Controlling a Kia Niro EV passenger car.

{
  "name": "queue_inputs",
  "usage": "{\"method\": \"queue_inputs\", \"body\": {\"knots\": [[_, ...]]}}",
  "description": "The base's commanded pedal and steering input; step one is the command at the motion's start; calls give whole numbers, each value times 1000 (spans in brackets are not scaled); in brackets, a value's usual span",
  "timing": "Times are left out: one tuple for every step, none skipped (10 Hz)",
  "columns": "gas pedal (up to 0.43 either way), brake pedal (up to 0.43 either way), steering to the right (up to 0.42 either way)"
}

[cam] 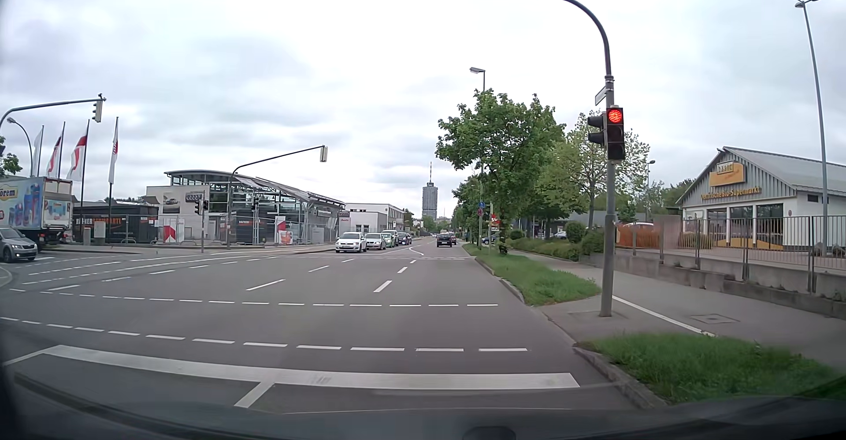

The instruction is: Follow the waypoints while adhering to traffic rules and regulations

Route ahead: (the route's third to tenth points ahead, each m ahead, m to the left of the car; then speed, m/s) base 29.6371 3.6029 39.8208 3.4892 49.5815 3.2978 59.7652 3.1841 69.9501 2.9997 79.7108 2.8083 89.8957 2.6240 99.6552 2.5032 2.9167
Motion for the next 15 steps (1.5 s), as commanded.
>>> {"method": "queue_inputs", "body": {"knots": [[0,287,2],[0,274,2],[0,268,2],[0,268,2],[0,262,2],[0,256,2],[0,250,2],[0,250,2],[0,250,2],[0,250,2],[0,250,2],[0,250,2],[0,250,2],[0,250,2],[0,250,2]]}}
